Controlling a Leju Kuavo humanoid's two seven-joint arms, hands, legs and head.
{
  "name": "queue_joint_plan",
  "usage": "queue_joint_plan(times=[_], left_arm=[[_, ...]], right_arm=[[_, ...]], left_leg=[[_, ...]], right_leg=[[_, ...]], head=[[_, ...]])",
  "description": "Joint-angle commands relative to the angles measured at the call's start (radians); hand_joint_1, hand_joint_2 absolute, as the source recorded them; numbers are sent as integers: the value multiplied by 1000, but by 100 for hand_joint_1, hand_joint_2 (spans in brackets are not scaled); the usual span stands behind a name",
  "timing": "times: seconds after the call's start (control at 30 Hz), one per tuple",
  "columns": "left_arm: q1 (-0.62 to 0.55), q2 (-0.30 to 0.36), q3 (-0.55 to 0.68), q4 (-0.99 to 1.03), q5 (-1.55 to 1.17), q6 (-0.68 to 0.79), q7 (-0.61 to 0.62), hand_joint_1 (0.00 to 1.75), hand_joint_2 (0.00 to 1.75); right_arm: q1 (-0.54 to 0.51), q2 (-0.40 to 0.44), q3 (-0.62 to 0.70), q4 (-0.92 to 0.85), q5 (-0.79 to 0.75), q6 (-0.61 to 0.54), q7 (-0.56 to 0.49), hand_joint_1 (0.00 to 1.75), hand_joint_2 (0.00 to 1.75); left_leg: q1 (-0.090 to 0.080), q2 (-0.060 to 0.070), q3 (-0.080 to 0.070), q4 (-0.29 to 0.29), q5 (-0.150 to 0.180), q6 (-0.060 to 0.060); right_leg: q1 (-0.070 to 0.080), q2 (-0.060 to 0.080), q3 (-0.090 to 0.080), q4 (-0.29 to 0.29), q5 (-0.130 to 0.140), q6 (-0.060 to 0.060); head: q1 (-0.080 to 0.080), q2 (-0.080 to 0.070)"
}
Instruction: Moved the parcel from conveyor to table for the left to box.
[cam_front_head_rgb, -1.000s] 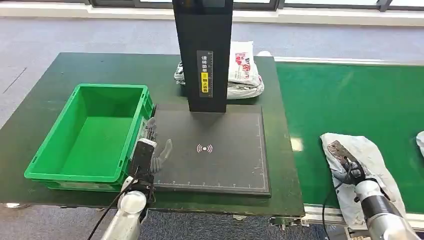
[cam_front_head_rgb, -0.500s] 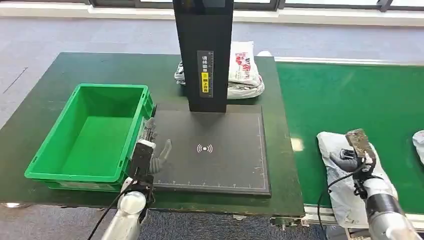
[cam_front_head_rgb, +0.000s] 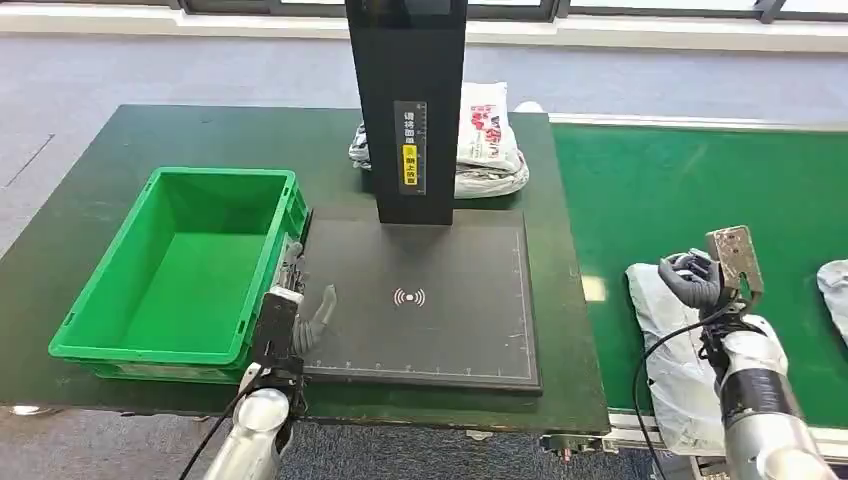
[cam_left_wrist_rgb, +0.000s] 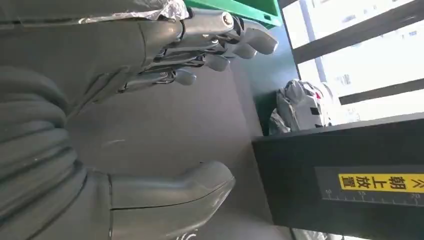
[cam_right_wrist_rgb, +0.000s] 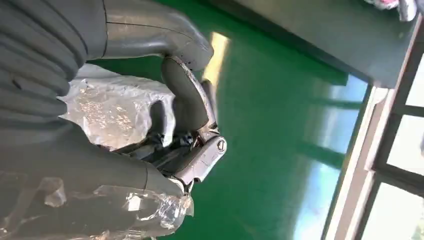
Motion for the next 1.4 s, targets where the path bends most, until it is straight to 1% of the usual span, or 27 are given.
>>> queue_joint_plan(times=[0.03, 0.07, 0.1, 0.17, 0.2, 0.23, 0.33, 0.4, 0.43, 0.47, 0.57, 0.6, 0.67, 0.73, 0.8, 0.87, 0.9, 0.93, 0.97, 1.07, 1.1, 1.13, 1.2, 1.23, 1.27, 1.4], left_arm=[[-3, 24, 11, 26, 6, 11, 21, 0, 175], [-1, 24, 11, 24, 6, 13, 22, 0, 175], [4, 25, 9, 17, 8, 16, 27, 0, 175], [12, 26, 9, 6, 7, 20, 32, 0, 175], [14, 26, 8, 3, 7, 20, 34, 0, 175], [16, 26, 7, -1, 5, 20, 38, 0, 175], [14, 26, 4, -2, 2, 18, 46, 0, 175], [14, 26, 4, -2, 2, 18, 46, 0, 175], [14, 26, 4, -2, 2, 18, 46, 0, 175], [14, 26, 4, -2, 2, 18, 46, 0, 175], [14, 26, 4, -2, 2, 18, 46, 0, 175], [14, 26, 4, -2, 2, 18, 46, 0, 175], [14, 26, 4, -2, 2, 18, 46, 0, 175], [13, 25, 4, -3, 2, 18, 51, 0, 175], [12, 25, 5, -4, -1, 18, 57, 0, 175], [11, 24, 4, -5, -3, 14, 62, 0, 175], [11, 23, 3, -5, -6, 13, 65, 0, 175], [10, 22, 1, -5, -9, 14, 68, 0, 175], [12, 20, 0, -9, -11, 14, 72, 0, 175], [15, 19, 0, -13, -14, 12, 77, 0, 175], [14, 19, 0, -11, -15, 12, 79, 0, 175], [10, 19, -3, -7, -17, 8, 79, 0, 175], [-3, 18, -5, 5, -18, 4, 82, 0, 175], [-4, 18, -5, 6, -18, 4, 82, 0, 175], [-6, 18, -6, 9, -19, 3, 84, 0, 175], [-6, 18, -6, 9, -19, 3, 84, 0, 175]], right_arm=[[-10, 12, 109, -15, -36, -33, 17, 0, 175], [-8, 6, 117, -13, -26, -50, 21, 0, 175], [-10, -3, 137, -4, -8, -80, 31, 0, 175], [-20, -12, 184, 11, 58, -133, 77, 0, 175], [-24, -18, 209, 21, 93, -148, 103, 0, 175], [-31, -21, 226, 34, 115, -152, 122, 0, 175], [-49, -32, 277, 80, 187, -171, 170, 0, 175], [-49, -32, 277, 80, 187, -171, 170, 0, 175], [-49, -32, 277, 80, 187, -171, 170, 0, 175], [-49, -32, 277, 80, 187, -171, 170, 0, 175], [-49, -32, 277, 80, 187, -171, 170, 0, 175], [-49, -32, 277, 80, 187, -171, 170, 0, 175], [-49, -32, 277, 80, 187, -171, 170, 0, 175], [-52, -36, 306, 96, 234, -186, 204, 0, 175], [-53, -37, 342, 116, 293, -181, 243, 0, 175], [-58, -35, 371, 138, 344, -157, 276, 0, 175], [-60, -36, 382, 148, 372, -153, 301, 0, 175], [-61, -37, 392, 154, 394, -163, 326, 0, 175], [-61, -35, 391, 157, 411, -171, 342, 0, 0], [-66, -39, 385, 162, 441, -165, 350, 0, 0], [-68, -40, 384, 164, 450, -157, 351, 0, 0], [-67, -45, 406, 172, 477, -117, 370, 0, 0], [-51, -47, 419, 178, 508, -92, 390, 0, 0], [-48, -47, 420, 180, 510, -91, 391, 0, 175], [-43, -51, 432, 185, 535, -80, 412, 0, 175], [-41, -52, 431, 186, 534, -80, 411, 0, 175]], left_leg=[[0, 3, 2, -1, -1, 0], [0, 4, 5, -2, -1, -1], [1, 4, 4, -2, -1, -1], [1, 4, 4, -2, -1, -1], [0, 4, 3, -1, -1, -1], [0, 6, 5, -2, -2, -1], [0, 4, 2, -1, -1, -1], [1, 5, 4, -2, -1, -1], [0, 3, 2, -1, -1, 0], [1, 4, 4, -1, -1, -1], [0, 3, 2, -1, -1, 0], [0, 4, 5, -2, -1, -1], [0, 2, 2, -1, -1, 0], [1, 4, 3, -1, -1, 0], [1, 4, 4, -2, -1, -1], [1, 3, 2, -1, -1, 0], [1, 4, 5, -2, -1, -1], [1, 4, 4, -1, -1, -1], [0, 3, 2, -1, -1, -1], [1, 4, 5, -2, -1, -1], [0, 3, 3, -1, -1, -1], [0, 2, 2, -1, -1, 0], [1, 3, 3, -1, -1, 0], [1, 3, 5, -2, -1, -1], [1, 2, 4, -2, -1, 0], [0, 2, 3, -1, -1, -1]], right_leg=[[0, 3, 1, -1, 0, -1], [1, 4, 4, -3, 0, -1], [1, 4, 3, -3, 0, -1], [1, 4, 3, -2, 0, -1], [0, 4, 2, -1, 0, -1], [1, 6, 3, -2, 0, -1], [0, 4, 1, -1, 1, -1], [1, 5, 3, -2, 1, -1], [0, 3, 1, -1, 0, -1], [1, 4, 3, -2, 1, -1], [0, 3, 1, -1, 0, -1], [1, 4, 3, -3, 0, -1], [0, 2, 1, -1, 0, 0], [1, 4, 2, -2, 0, -1], [1, 4, 4, -3, 1, -1], [1, 3, 2, -1, 0, -1], [1, 4, 4, -2, 0, -1], [1, 4, 3, -2, 0, -1], [0, 3, 2, -1, 0, -1], [1, 4, 4, -3, 0, -1], [0, 3, 2, -1, 0, -1], [0, 3, 1, -1, 0, -1], [1, 3, 2, -2, 0, -1], [1, 3, 4, -3, 0, -1], [1, 2, 3, -3, 0, -1], [1, 2, 2, -2, 0, -1]], head=[[0, 0], [0, 0], [0, 0], [0, 0], [0, 0], [0, 0], [0, 0], [0, 0], [0, 0], [0, 0], [0, 0], [0, 0], [0, 0], [0, 0], [0, 0], [0, 0], [0, 0], [0, 0], [0, 0], [0, 0], [0, 0], [0, 0], [0, 0], [0, 0], [0, 0], [0, 0]])
